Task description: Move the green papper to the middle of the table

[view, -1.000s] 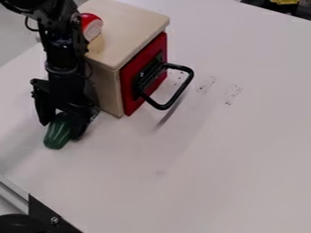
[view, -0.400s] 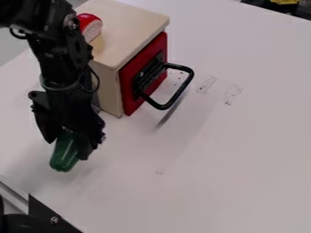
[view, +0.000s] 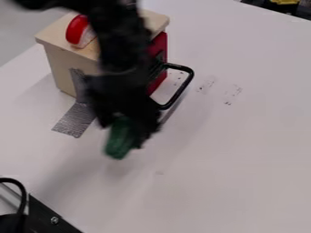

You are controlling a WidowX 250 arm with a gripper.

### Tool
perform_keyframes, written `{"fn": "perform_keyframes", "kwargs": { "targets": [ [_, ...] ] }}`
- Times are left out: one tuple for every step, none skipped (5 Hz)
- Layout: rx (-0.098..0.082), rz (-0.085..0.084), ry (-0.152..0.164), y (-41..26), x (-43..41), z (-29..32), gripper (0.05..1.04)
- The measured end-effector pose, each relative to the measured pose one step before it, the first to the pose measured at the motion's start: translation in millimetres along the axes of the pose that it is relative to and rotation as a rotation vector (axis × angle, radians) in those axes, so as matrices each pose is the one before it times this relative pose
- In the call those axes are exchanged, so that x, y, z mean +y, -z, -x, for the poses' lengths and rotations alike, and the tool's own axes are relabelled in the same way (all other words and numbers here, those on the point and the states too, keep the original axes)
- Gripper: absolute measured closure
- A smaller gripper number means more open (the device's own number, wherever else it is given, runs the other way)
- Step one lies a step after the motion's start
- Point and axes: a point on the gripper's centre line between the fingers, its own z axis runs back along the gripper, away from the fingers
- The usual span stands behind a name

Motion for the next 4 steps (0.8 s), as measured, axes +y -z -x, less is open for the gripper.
{"fn": "perform_keyframes", "kwargs": {
  "targets": [
    [0.0346, 0.0157, 0.0574, 20.65, -31.79, -51.38, 0.224],
    [0.0689, 0.0104, 0.0259, 22.23, -19.22, -35.58, 0.224],
    [0.0428, -0.0269, 0.0348, 12.66, -18.59, -23.96, 0.224],
    [-0.0033, -0.0058, 0.0068, -0.57, -6.73, -0.71, 0.162]
  ]
}}
